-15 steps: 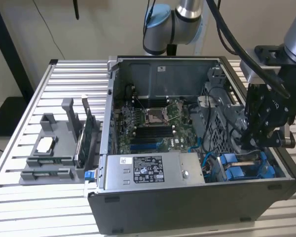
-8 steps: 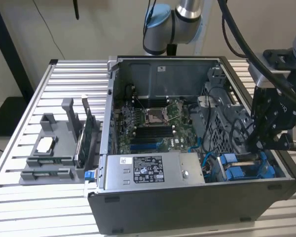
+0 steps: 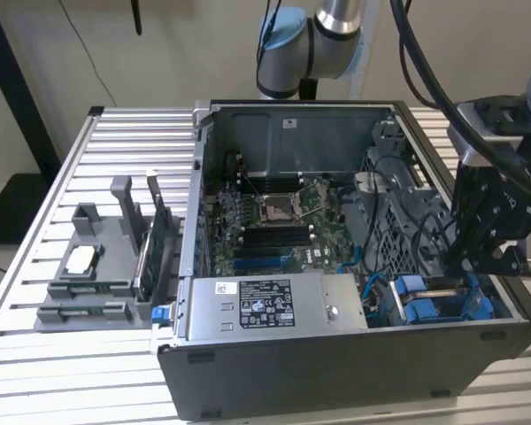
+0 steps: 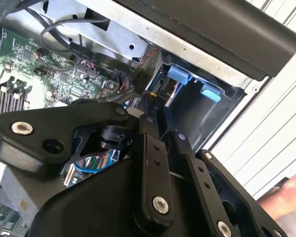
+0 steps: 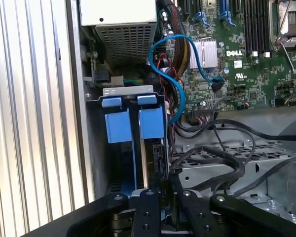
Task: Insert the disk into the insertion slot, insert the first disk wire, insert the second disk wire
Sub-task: 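Insert the first disk wire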
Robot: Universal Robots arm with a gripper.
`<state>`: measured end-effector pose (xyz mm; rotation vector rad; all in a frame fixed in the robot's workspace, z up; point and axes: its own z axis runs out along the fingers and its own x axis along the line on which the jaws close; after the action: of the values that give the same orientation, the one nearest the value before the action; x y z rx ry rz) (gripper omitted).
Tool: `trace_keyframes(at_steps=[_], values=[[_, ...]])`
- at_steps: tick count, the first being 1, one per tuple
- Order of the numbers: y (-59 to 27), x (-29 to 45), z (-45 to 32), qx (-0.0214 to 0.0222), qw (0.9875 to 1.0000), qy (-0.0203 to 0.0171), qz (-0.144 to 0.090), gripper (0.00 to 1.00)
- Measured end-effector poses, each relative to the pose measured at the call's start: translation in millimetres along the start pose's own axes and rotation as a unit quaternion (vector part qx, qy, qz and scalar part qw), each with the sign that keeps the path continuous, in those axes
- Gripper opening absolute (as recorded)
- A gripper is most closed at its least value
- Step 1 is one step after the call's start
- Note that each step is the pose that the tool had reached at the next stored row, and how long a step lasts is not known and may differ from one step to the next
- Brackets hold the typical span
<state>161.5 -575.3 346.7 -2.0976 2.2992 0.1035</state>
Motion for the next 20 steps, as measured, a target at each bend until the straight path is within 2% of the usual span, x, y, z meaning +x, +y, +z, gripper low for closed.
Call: trace_keyframes(at_steps=[20], values=[[-0.7,-0.6,5.0,-0.0005,0.9999,0.0001,-0.014,0.19]])
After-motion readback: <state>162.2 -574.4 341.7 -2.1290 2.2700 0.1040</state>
